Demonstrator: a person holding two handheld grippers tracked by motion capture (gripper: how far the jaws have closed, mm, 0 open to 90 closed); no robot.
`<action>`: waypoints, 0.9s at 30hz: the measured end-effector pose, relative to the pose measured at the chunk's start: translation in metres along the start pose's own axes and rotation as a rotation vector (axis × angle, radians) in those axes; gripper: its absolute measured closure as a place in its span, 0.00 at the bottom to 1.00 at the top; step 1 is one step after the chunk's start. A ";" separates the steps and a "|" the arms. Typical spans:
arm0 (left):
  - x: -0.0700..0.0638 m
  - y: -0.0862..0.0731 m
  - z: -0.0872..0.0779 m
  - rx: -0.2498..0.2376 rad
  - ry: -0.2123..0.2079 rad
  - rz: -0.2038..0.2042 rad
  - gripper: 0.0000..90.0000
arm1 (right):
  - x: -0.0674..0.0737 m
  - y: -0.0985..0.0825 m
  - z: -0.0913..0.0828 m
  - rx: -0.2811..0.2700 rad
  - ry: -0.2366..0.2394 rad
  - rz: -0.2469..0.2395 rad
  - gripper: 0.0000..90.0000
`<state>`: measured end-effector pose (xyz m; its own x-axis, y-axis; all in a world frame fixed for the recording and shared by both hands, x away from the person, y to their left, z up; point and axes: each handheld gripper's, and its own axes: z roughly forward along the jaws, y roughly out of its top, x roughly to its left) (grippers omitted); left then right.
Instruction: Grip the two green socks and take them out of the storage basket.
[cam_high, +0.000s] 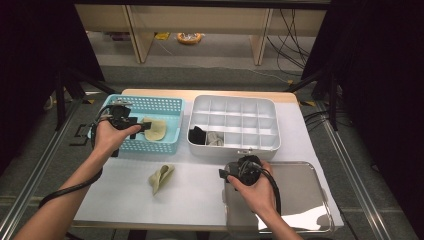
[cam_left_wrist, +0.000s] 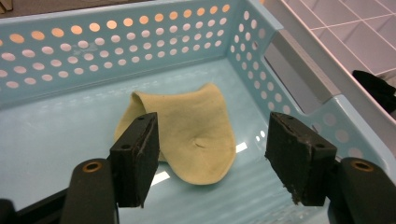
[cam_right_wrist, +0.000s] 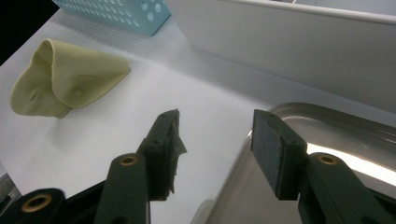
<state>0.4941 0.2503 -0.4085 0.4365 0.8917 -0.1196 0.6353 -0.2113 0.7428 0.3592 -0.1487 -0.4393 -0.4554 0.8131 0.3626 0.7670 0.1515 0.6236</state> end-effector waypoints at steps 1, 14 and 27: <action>0.001 0.001 0.001 0.008 0.005 0.004 0.38 | -0.004 0.001 0.000 -0.003 -0.009 -0.042 0.58; 0.011 0.010 0.012 0.025 0.029 -0.014 0.39 | -0.004 0.001 0.002 0.001 -0.011 -0.042 0.58; 0.020 0.019 0.030 0.049 0.041 -0.037 0.42 | -0.005 0.000 0.003 -0.015 -0.005 -0.051 0.58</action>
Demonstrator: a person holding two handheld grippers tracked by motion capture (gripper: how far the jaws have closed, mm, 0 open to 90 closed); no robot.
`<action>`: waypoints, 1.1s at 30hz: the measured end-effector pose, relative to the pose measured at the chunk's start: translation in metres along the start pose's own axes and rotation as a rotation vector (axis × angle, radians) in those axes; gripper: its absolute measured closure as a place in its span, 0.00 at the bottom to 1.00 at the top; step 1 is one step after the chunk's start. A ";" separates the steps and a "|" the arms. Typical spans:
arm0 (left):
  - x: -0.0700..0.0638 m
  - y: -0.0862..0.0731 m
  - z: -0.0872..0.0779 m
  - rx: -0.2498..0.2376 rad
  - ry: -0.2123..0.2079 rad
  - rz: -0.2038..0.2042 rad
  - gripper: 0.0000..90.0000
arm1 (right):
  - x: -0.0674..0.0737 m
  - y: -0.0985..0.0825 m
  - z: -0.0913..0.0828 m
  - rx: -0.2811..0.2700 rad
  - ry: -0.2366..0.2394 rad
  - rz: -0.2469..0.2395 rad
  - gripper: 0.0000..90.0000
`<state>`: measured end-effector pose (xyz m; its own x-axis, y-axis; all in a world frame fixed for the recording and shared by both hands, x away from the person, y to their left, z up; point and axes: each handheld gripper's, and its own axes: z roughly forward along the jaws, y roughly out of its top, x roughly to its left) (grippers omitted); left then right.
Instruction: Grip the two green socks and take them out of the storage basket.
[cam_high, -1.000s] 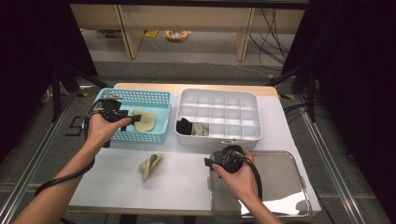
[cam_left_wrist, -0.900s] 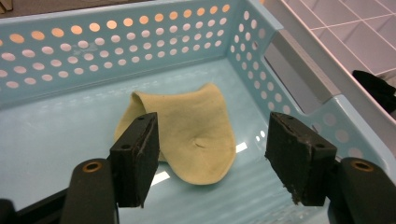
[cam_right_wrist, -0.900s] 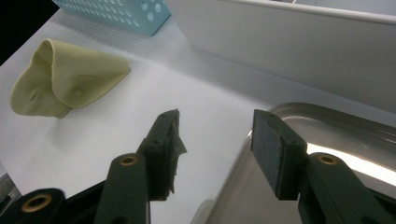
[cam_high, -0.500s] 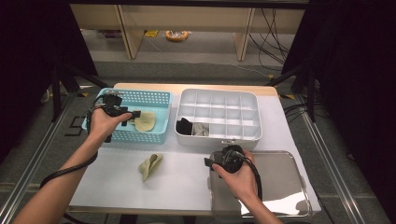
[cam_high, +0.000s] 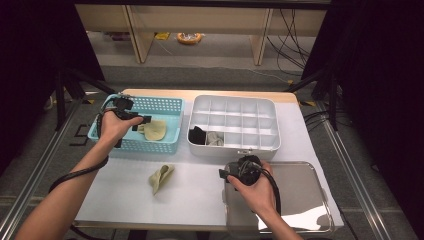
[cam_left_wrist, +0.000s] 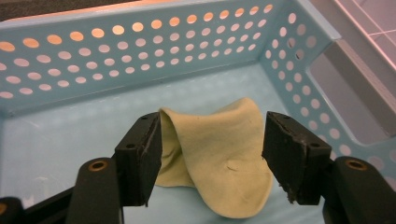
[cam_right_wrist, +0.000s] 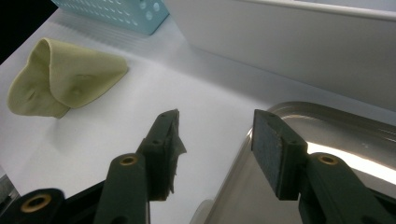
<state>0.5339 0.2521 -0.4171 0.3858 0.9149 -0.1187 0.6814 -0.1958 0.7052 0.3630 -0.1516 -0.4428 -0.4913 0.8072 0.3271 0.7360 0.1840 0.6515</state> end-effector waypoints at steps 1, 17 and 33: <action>0.001 0.000 0.003 -0.010 -0.003 -0.008 0.42 | 0.001 0.000 -0.001 0.014 -0.009 0.017 0.58; 0.008 0.001 0.022 0.071 -0.009 -0.092 0.52 | 0.002 -0.001 -0.001 0.012 -0.001 0.019 0.58; 0.009 -0.003 0.031 0.137 0.002 -0.082 0.62 | 0.002 -0.001 -0.001 0.012 -0.011 0.008 0.58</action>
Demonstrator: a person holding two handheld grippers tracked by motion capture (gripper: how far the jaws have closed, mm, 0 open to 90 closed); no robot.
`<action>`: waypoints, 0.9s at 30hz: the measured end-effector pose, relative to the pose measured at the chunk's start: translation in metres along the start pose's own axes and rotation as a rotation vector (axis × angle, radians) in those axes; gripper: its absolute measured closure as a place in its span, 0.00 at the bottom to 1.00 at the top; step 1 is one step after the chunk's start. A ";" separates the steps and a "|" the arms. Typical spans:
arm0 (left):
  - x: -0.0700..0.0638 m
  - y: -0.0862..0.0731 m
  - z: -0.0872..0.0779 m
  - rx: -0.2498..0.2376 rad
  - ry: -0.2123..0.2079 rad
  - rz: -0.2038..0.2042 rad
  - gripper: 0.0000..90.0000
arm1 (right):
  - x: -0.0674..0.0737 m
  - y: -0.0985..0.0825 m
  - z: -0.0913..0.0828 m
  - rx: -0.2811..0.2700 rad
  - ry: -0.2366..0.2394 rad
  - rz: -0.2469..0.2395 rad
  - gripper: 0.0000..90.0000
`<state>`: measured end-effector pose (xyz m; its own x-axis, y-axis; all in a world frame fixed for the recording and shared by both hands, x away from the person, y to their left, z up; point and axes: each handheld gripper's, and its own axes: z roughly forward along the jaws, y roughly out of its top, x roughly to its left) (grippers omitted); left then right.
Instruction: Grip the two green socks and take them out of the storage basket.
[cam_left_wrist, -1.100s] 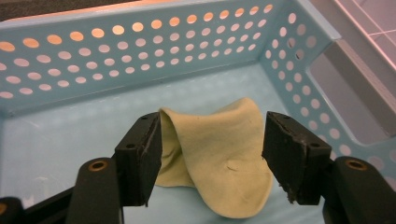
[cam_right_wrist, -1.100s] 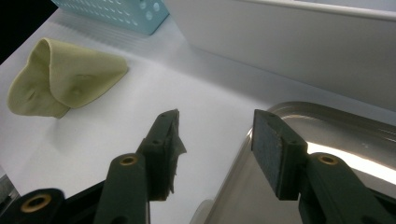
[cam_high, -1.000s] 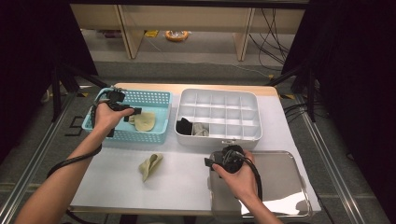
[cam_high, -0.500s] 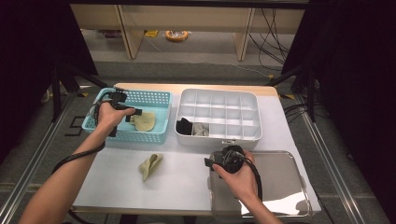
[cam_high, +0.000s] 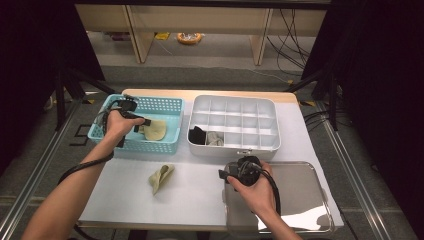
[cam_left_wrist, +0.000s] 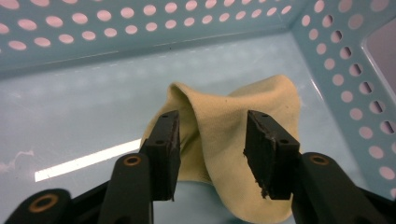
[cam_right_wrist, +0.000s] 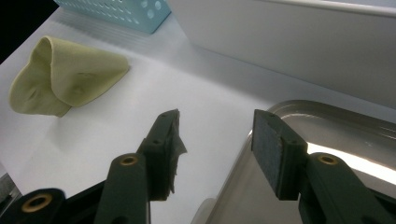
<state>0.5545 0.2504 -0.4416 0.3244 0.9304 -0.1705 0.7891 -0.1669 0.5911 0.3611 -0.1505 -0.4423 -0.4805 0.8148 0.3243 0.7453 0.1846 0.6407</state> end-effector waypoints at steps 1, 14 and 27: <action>0.000 0.000 0.000 0.001 0.002 0.007 0.64 | 0.000 0.000 0.000 0.000 0.001 0.000 0.58; -0.006 0.003 -0.001 0.058 -0.002 0.034 0.97 | 0.001 0.000 -0.001 -0.002 0.011 0.016 0.58; -0.009 -0.001 -0.013 0.013 0.003 0.054 1.00 | 0.000 -0.001 -0.001 0.007 -0.001 0.010 0.58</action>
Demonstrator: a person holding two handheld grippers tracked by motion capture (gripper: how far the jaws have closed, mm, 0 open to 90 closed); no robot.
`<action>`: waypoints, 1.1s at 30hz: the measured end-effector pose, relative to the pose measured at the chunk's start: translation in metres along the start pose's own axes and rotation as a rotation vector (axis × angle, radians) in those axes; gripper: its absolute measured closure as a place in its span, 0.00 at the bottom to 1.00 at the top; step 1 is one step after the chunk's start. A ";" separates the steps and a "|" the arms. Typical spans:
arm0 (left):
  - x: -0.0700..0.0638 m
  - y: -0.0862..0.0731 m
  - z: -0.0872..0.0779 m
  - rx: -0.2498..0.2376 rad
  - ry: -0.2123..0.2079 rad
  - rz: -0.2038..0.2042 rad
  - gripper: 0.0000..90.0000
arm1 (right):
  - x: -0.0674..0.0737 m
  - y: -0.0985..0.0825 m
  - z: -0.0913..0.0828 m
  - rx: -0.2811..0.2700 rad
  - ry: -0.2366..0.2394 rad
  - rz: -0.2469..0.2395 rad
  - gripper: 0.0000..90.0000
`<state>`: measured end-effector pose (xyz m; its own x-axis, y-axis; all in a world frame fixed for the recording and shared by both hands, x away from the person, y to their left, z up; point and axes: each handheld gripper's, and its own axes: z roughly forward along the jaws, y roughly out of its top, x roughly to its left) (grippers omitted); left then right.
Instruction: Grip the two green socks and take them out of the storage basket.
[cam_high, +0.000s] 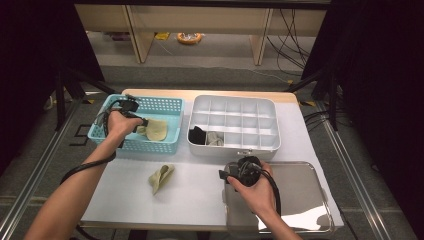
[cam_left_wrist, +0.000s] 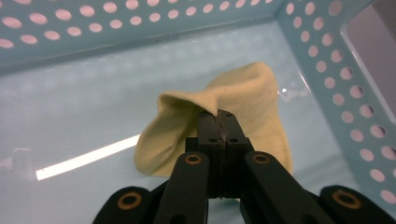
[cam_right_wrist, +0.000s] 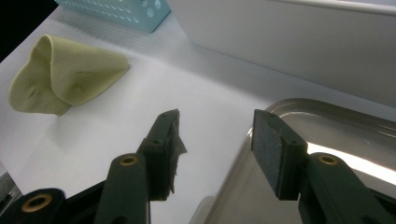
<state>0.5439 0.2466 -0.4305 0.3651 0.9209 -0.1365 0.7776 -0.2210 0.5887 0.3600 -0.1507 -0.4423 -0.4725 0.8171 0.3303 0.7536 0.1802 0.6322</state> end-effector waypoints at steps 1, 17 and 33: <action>0.000 -0.001 -0.003 -0.006 -0.001 0.010 1.00 | 0.000 0.000 0.000 0.000 0.001 -0.006 0.58; -0.019 -0.024 -0.082 -0.177 -0.008 0.100 1.00 | 0.002 0.000 0.000 -0.006 0.000 -0.015 0.58; -0.044 -0.065 -0.148 -0.275 -0.110 0.148 1.00 | 0.006 0.000 0.001 0.000 0.011 -0.009 0.58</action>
<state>0.4014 0.2675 -0.3453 0.5287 0.8417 -0.1095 0.5499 -0.2415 0.7995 0.3575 -0.1453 -0.4411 -0.4839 0.8095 0.3326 0.7493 0.1869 0.6353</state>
